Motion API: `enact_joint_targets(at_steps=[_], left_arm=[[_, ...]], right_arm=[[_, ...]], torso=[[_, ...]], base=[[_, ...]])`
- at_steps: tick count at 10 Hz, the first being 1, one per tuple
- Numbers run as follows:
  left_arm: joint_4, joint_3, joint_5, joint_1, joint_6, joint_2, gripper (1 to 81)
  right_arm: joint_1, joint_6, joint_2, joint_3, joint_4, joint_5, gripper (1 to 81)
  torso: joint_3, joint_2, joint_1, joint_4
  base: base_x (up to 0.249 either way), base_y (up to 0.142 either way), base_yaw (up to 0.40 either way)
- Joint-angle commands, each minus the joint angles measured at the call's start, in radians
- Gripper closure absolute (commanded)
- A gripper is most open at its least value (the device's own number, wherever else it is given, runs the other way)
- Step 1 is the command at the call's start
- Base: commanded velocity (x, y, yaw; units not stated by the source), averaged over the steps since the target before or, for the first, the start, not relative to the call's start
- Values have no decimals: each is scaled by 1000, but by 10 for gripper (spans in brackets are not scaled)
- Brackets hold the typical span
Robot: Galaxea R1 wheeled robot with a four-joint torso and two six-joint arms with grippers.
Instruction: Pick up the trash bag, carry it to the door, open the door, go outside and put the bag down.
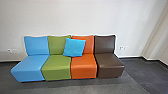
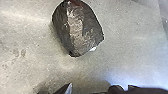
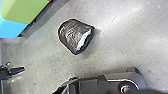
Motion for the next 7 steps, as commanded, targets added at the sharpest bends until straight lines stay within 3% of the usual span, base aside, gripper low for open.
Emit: enact_joint_targets(at_steps=[1, 3, 7], left_arm=[[-29, -56, 126, -147, 1, 26, 10], [-49, -54, 131, -165, 1, 37, 10], [-59, -56, 131, -174, 1, 44, 10]], right_arm=[[70, 4, -61, 21, 13, -50, 10], [104, 26, -59, 22, 10, -62, 10], [230, 53, -52, 39, 10, -165, 10]], torso=[[-77, -95, 62, 0], [-122, -153, 97, 0], [-256, -295, 187, 0]], base=[[0, 0, 0], [0, 0, 0], [0, 0, 0]])
